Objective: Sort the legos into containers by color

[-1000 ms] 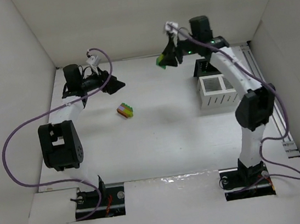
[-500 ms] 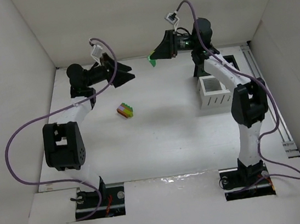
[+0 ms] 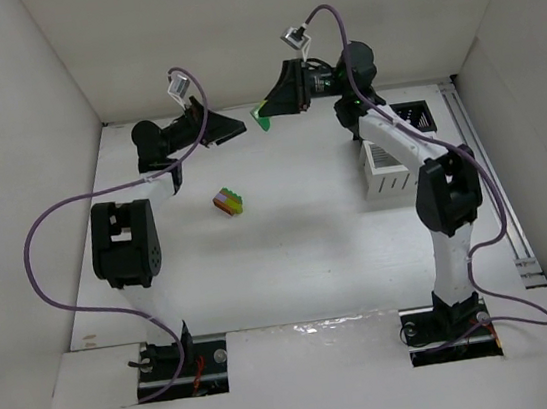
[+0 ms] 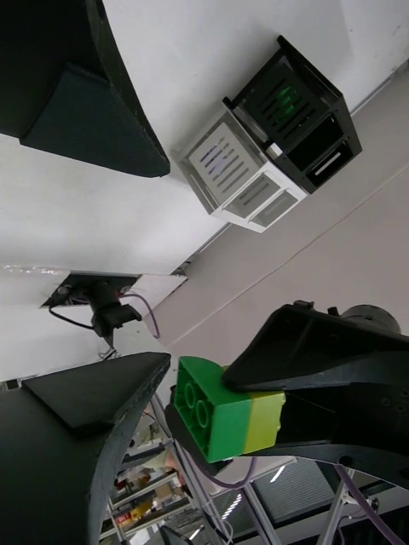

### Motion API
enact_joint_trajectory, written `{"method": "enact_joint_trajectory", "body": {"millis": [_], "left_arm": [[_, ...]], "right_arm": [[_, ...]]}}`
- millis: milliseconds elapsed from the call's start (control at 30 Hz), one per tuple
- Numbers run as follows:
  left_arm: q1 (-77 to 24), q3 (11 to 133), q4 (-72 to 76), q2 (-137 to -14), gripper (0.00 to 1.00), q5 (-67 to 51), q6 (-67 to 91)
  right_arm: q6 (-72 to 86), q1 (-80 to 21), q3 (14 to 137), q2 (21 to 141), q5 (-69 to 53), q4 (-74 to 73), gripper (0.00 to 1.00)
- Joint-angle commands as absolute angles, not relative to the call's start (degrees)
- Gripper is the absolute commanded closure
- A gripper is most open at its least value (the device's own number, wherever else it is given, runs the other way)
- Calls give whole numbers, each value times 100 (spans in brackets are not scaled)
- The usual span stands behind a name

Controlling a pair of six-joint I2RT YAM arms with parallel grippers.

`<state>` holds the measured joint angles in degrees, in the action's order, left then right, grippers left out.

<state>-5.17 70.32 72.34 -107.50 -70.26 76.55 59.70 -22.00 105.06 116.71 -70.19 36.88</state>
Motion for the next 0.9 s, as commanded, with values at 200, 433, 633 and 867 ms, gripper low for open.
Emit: {"method": "enact_joint_trajectory", "body": {"millis": [200,433,633,867], "left_arm": [[-598,7146,10169,-10187,23,-6776,7146],[-650,7145,9320,-9739,26,-6653,6210],[-773,8024,4342,-9264,27,-5828,3560],[-773,7454,4578,-9158,29,-5862,3761]], "right_arm": [[6425,-2276,11188,12093,-6346,3394,100],[6557,-2276,11312,12155,-5960,2936,100],[6557,-2215,11013,11919,-5906,2883,100],[6557,-2153,11056,11795,-5994,2944,100]]}}
